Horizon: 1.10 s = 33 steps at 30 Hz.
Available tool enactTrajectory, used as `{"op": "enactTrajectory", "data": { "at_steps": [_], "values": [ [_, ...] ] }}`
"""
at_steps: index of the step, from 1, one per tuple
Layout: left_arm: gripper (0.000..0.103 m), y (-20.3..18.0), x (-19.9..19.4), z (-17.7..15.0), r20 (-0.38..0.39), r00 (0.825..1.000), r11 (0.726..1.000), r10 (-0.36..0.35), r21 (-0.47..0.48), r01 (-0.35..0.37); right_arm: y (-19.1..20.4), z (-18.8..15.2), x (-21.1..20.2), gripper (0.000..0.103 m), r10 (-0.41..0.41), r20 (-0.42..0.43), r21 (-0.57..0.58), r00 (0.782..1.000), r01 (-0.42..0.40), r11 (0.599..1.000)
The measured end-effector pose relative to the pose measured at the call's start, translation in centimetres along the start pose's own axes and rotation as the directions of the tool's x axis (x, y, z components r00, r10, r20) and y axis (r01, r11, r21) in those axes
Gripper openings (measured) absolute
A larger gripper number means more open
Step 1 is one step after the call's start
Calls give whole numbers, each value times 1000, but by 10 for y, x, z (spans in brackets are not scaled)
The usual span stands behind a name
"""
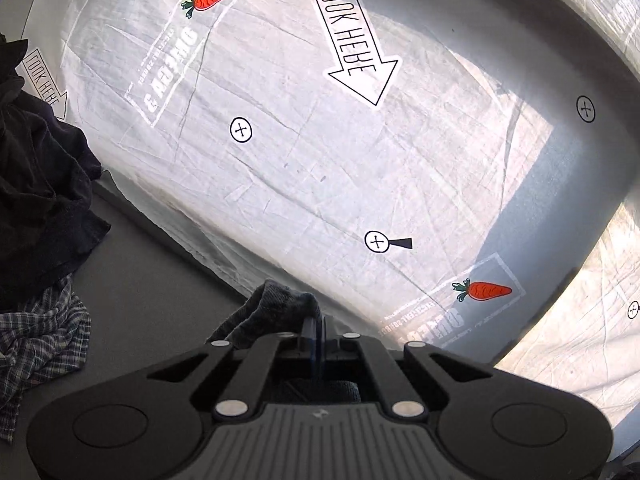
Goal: Fold clothes
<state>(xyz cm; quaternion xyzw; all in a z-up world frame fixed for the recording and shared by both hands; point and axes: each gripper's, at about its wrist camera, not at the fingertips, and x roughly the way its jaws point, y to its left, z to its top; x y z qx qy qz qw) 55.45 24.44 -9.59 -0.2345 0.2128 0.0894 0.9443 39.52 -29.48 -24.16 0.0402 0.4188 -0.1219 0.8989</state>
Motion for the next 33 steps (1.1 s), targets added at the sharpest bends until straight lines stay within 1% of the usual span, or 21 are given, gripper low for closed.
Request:
{"op": "enactTrajectory", "data": {
  "at_steps": [1,2,3,4,6,7,9,11,13,15,17,19,22,25,26,28,30,32,33],
  "values": [
    [9,-5,6,2,-5,999,999,32,31,-32,-2,-1,0,44,0,-1,8,1000,0,1000],
    [13,-8,13,1,-26,997,996,66,64,-64,-3,-2,1,44,2,-3,15,1000,-2,1000],
    [16,-5,20,-6,-72,993,992,98,84,-92,-5,-4,2,44,4,-7,23,1000,-4,1000],
    [18,0,26,-16,-126,984,990,125,86,-114,-6,-6,2,44,6,-11,28,1000,-5,1000],
    [17,12,35,-36,-224,960,984,170,90,-153,-7,-10,4,44,9,-18,25,1000,-9,1000],
    [18,17,32,-47,-250,952,983,178,90,-160,-7,-11,4,44,9,-20,23,1000,-9,1000],
    [22,23,23,-66,-277,943,981,186,98,-165,-8,-14,5,44,12,-27,22,1000,-12,1000],
    [36,24,15,-79,-298,939,983,171,114,-143,-8,-15,8,44,15,-36,25,999,-14,1000],
    [40,19,11,-92,-316,937,982,151,158,-105,-8,-16,10,44,21,-41,28,999,-19,999],
    [44,7,13,-100,-327,933,971,151,225,-78,-5,-18,11,44,23,-44,22,999,-22,1000],
    [56,-7,18,-107,-337,927,955,165,289,-65,-3,-19,11,44,24,-46,10,999,-23,1000],
    [59,-17,22,-112,-348,918,939,191,337,-68,-1,-22,9,45,22,-45,-1,999,-22,1000],
    [59,-27,25,-122,-363,889,900,279,421,-110,-4,-25,6,45,23,-48,4,999,-23,1000],
    [60,-31,12,-128,-350,869,855,349,498,-143,-9,-28,1,45,27,-47,14,999,-27,1000],
    [62,-28,5,-129,-349,863,847,365,509,-153,-11,-30,0,45,28,-46,15,999,-28,1000],
    [65,-20,-10,-131,-354,854,845,382,507,-168,-12,-32,-2,45,37,-47,22,998,-36,999],
    [69,-11,-24,-135,-359,850,854,385,488,-181,-13,-34,-4,45,49,-46,29,998,-48,998],
    [77,-3,-34,-137,-362,849,865,385,461,-196,-13,-35,-5,45,61,-46,37,997,-59,998],
    [77,1,-37,-137,-367,848,873,383,443,-202,-13,-36,-5,45,70,-46,40,996,-68,997]
  ]
}}
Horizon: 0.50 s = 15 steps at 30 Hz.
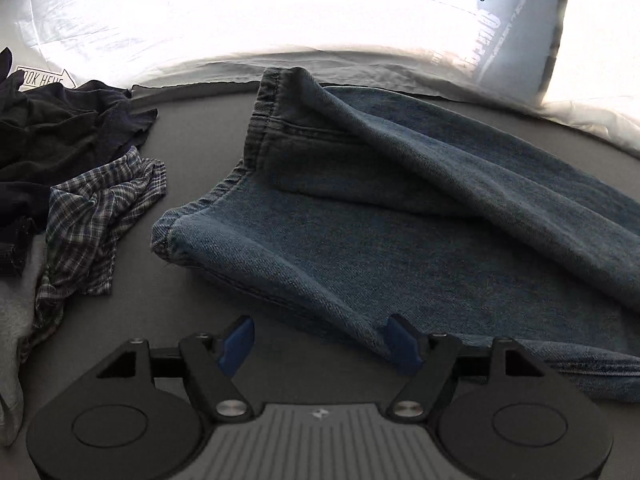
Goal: Fold clothes
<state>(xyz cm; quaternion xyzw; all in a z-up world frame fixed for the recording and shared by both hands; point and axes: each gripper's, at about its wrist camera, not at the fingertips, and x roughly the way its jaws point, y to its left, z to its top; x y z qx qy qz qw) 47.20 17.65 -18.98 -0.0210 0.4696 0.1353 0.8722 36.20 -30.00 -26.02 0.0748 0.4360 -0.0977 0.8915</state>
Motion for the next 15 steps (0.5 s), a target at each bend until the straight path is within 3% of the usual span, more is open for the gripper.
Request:
{"op": "enactTrajectory", "data": {
  "at_steps": [4,8,12,15],
  "values": [
    [78,8,-1,-1,-27,1000,998,-15,-64,13,10,-3,7,44,38,-5,-23,999,-39,999],
    [80,5,-1,0,-27,1000,999,2,-36,-3,12,-15,18,44,1,-74,-17,997,-3,1000],
    [84,11,1,-3,-41,999,998,-8,-55,6,19,-39,7,44,-30,-76,-117,997,21,993],
    [88,16,0,-7,-47,999,998,-12,-70,9,16,-51,-4,48,-36,-98,-86,995,27,996]
  ]
}}
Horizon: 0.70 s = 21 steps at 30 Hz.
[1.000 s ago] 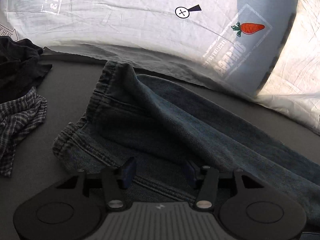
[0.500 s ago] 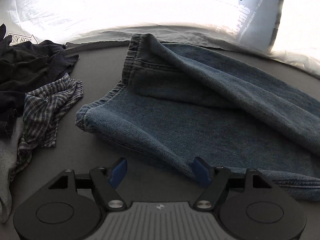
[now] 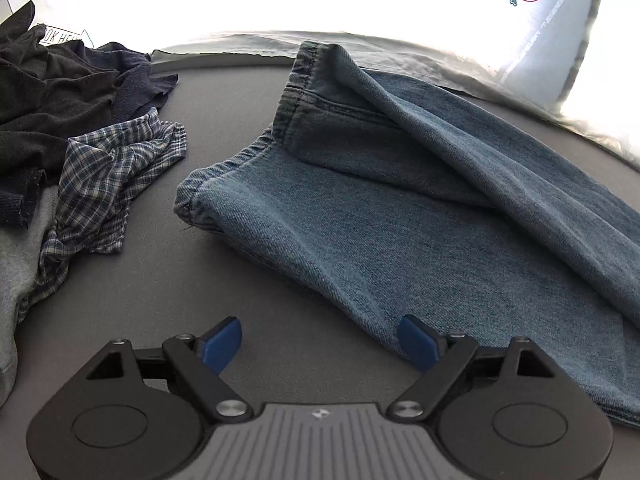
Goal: Fold clothes
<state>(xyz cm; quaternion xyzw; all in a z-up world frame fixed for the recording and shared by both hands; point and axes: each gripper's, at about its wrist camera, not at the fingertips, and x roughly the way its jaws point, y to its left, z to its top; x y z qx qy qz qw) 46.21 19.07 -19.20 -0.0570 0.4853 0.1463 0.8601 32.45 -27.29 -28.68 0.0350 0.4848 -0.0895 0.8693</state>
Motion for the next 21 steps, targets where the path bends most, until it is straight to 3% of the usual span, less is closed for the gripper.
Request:
{"op": "enactTrajectory", "data": {
  "at_steps": [2,6,11,15,18,21],
  "values": [
    [91,3,0,-2,-4,1000,1000,-4,-15,4,-5,-2,-3,50,-9,-17,23,1000,10,1000],
    [96,9,1,-5,-11,1000,999,-8,-44,7,-5,-6,-11,49,-122,47,-28,991,123,992],
    [98,11,2,-7,-10,1000,999,-8,-48,8,2,5,-21,60,-248,195,-126,949,275,953],
    [100,13,4,-6,-13,1000,998,-9,-55,8,13,10,11,64,-366,170,-364,915,404,839],
    [101,14,5,-6,-16,1000,998,-15,-63,14,20,11,20,75,-409,224,-453,884,466,760],
    [103,15,6,-7,-15,1000,997,-11,-72,10,20,13,24,76,-444,261,-511,857,513,690]
  ]
}}
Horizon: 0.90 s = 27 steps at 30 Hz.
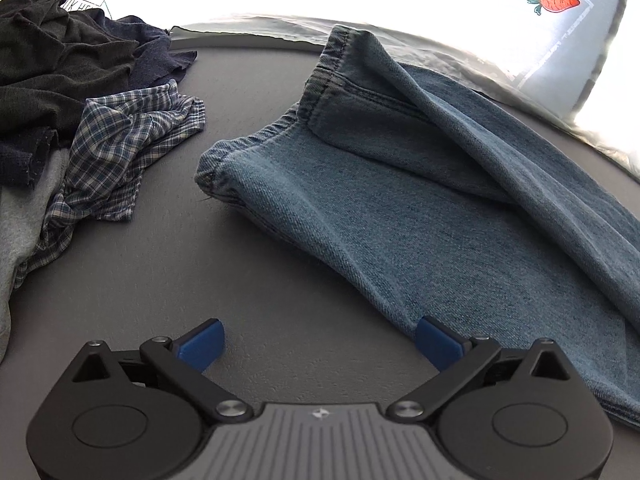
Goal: Fold clothes
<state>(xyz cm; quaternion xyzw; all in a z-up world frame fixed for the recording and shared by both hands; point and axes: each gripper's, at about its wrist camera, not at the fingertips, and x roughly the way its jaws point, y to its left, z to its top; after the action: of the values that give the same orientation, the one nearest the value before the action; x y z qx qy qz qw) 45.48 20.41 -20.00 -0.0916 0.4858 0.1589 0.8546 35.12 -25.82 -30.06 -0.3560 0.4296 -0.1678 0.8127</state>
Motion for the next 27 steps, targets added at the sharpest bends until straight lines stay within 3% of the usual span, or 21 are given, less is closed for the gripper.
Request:
{"op": "enactTrajectory", "data": {
  "at_steps": [6,11,16,19,23,27],
  "values": [
    [103,1,0,0,3,1000,1000,-4,0,4,-22,-22,-5,79,-88,-29,-43,996,87,995],
    [103,1,1,0,2,1000,1000,-3,-6,3,-22,-41,-6,83,-53,-56,17,997,54,998],
    [101,2,0,6,-20,1000,1000,4,-9,-4,-13,-39,0,90,-103,-51,5,993,104,995],
    [100,7,-14,12,26,1000,1000,12,-17,-11,-18,-39,3,94,-104,-61,62,993,107,992],
    [93,19,-33,31,108,993,994,-53,-88,62,-22,-40,6,94,-108,-63,114,992,115,987],
    [82,23,-36,59,161,970,961,-184,-179,212,-15,-39,6,94,-141,-67,95,988,147,985]
  ]
}}
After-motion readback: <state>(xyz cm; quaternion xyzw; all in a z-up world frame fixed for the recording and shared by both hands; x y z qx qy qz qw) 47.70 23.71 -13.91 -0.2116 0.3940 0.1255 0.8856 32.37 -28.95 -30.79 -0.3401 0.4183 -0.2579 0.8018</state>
